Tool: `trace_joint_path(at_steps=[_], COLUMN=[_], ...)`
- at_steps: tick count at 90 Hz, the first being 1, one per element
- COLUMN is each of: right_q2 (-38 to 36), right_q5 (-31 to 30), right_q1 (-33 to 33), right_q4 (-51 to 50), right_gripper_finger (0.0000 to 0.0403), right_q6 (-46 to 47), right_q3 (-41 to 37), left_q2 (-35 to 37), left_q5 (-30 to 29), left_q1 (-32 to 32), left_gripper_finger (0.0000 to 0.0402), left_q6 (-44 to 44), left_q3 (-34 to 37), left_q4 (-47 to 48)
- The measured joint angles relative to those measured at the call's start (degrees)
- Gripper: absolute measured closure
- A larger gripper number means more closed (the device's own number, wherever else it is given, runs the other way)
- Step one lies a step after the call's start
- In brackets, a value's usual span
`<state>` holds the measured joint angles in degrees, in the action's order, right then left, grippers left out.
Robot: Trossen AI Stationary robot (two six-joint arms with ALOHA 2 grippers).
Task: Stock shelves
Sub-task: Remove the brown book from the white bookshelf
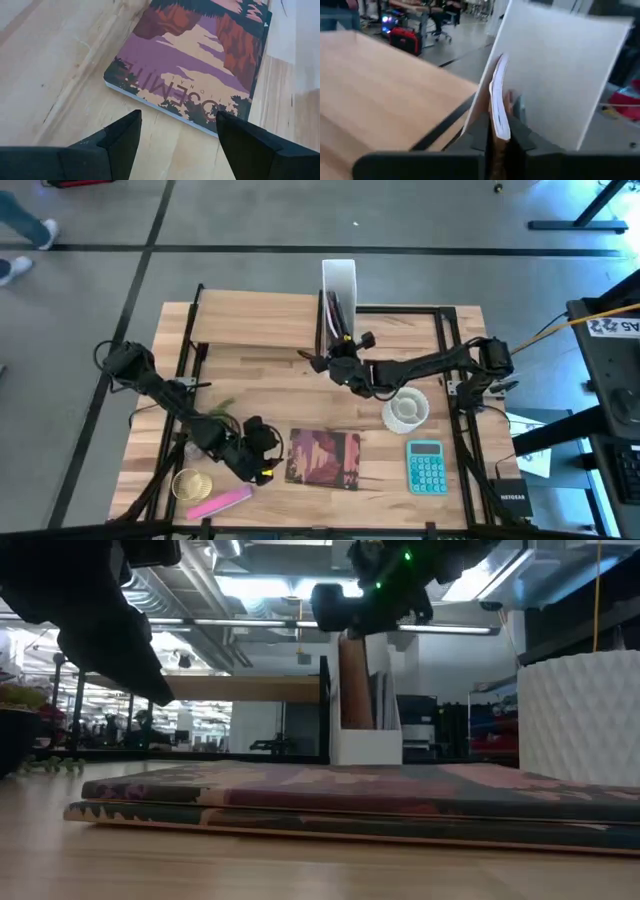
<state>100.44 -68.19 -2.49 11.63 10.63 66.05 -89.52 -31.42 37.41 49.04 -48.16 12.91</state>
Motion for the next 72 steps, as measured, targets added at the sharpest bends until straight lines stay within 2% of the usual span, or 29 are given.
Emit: trace_joint_path(at_steps=[19, 39, 58, 64, 72], right_q2=[0.0, 0.0, 0.0, 0.0, 0.0], right_q5=[-5.55, -7.49, -8.11, -8.67, -8.97], right_q1=[-1.06, -3.88, -12.42, -16.2, -21.21], right_q4=[1.08, 1.94, 0.2, -3.32, -9.35], right_gripper_finger=[0.0398, 0.0399, 0.04, 0.04, 0.04], right_q6=[-10.71, -32.54, -54.78, -57.62, -57.0], right_q3=[7.26, 18.85, 28.97, 30.55, 31.15], left_q2=[0.0, 0.0, 0.0, 0.0, 0.0], left_q5=[-0.37, -1.2, -6.4, -8.68, -11.04], left_q1=[0.0, 0.0, 0.67, 1.36, 2.53], left_gripper_finger=[0.0163, 0.0163, 0.0163, 0.0163, 0.0163], left_q6=[0.0, -0.38, -4.3, -5.14, -7.32], left_q3=[0.02, 0.0, 0.01, 0.0, -0.39], left_q4=[0.02, 0.07, -0.3, -0.4, -0.29])
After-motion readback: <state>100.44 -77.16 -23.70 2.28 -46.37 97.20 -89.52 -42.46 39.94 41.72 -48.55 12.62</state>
